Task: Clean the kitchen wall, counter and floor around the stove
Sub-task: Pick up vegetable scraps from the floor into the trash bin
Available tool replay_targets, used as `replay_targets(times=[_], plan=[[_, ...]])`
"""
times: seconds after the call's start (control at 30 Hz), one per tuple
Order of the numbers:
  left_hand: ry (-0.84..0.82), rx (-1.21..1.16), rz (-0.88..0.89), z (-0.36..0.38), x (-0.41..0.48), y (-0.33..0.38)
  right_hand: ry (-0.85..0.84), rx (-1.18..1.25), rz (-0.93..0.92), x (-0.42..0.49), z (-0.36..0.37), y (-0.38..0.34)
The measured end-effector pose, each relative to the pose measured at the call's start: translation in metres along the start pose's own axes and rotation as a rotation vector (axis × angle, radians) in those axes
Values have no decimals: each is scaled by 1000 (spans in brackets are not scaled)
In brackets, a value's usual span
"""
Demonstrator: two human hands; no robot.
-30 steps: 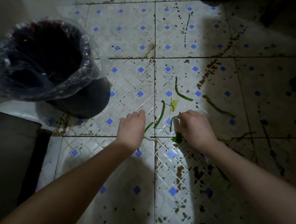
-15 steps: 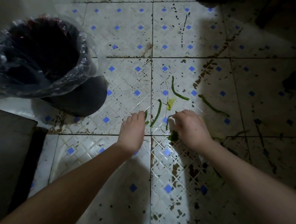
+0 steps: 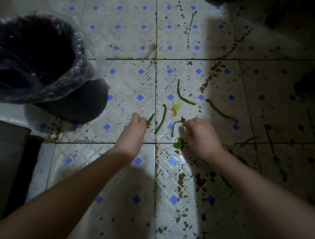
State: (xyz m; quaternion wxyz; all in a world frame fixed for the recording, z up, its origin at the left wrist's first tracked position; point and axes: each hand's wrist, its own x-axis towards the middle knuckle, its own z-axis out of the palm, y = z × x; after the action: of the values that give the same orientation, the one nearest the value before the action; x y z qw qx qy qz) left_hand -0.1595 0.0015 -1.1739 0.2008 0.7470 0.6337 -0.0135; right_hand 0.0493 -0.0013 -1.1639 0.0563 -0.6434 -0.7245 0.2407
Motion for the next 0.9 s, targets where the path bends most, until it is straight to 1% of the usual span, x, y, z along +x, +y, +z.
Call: replay_targets(times=[0.2, 0.37, 0.5, 0.6, 0.73, 0.9], plan=[[-7, -44, -43, 1, -3, -10, -74, -39, -57, -5, 7, -6], [-32, 21, -36, 4, -9, -14, -136, -80, -99, -12, 16, -6], [-18, 64, 8, 1, -13, -12, -141, -127, -100, -14, 21, -6], [-40, 74, 41, -2, -16, -11, -138, -129, -96, -13, 22, -9], [-56, 103, 68, -4, -18, -12, -128, -145, -146, -10, 18, -13], [-54, 49, 28, -4, -19, -17, -111, -62, -126, -1, 11, -10]])
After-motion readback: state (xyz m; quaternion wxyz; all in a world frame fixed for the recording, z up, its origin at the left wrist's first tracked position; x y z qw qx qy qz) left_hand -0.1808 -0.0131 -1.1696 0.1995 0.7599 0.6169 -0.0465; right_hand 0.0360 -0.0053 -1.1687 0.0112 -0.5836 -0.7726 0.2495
